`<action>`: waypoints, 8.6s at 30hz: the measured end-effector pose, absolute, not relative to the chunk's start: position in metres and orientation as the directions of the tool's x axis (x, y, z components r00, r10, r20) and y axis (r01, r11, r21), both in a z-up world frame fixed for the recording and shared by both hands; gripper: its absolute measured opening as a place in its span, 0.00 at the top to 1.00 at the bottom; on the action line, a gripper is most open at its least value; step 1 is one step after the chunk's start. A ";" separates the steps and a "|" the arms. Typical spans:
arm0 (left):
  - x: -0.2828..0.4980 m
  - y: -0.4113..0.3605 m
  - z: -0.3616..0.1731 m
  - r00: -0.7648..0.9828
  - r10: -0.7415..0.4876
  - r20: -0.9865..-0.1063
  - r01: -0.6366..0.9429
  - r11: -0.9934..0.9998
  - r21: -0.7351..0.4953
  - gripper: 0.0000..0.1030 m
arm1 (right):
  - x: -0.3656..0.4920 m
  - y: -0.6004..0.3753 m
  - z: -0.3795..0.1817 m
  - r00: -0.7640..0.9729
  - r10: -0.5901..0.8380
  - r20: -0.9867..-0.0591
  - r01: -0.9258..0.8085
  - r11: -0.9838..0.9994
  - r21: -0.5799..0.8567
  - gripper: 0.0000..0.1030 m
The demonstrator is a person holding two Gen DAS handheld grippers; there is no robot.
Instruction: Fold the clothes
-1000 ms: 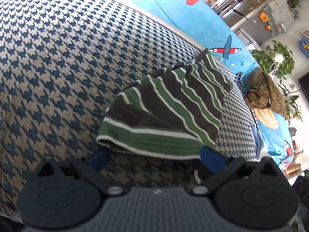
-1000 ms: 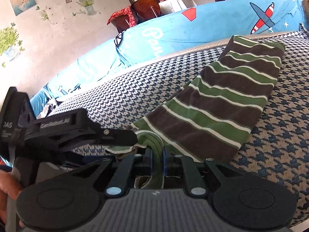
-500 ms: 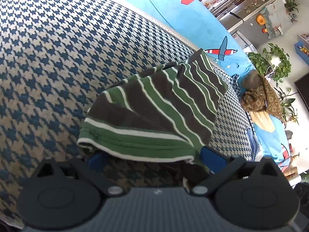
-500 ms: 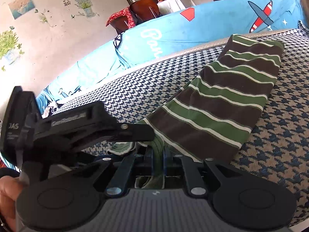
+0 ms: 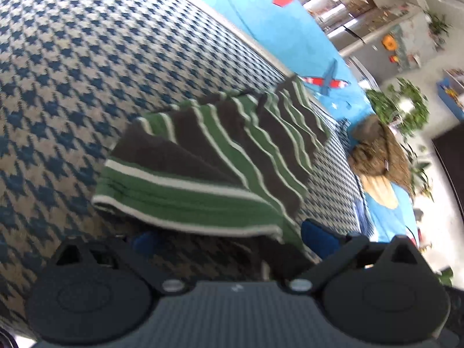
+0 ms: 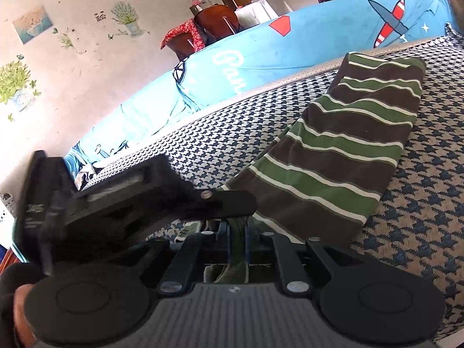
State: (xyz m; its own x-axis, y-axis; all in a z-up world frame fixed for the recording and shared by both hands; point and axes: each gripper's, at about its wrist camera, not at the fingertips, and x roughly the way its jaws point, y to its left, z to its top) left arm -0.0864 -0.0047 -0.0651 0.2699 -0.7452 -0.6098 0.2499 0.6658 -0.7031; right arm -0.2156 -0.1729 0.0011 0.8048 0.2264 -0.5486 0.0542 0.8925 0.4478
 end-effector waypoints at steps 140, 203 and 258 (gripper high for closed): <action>-0.019 -0.002 -0.052 0.583 -0.275 -0.764 0.400 0.916 -0.026 0.01 | -0.064 -0.403 -0.003 0.731 -0.120 -0.672 0.430 0.846 0.316 0.43; -0.015 0.021 -0.038 0.637 -0.238 -0.734 0.309 0.950 -0.040 0.00 | -0.077 -0.200 0.027 0.842 0.087 -0.532 -0.047 0.995 0.089 0.71; -0.022 0.125 -0.029 0.610 -0.122 -0.783 0.117 0.991 -0.063 0.00 | -0.124 -0.037 -0.018 0.619 0.453 -0.642 -0.532 0.843 0.082 0.72</action>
State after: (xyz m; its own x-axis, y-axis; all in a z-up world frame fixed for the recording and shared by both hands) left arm -0.0219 0.1254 -0.0291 0.6100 -0.1219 -0.7830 0.1170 0.9911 -0.0632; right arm -0.1244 -0.0372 -0.0181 0.6189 0.4530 -0.6416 -0.5318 0.8429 0.0822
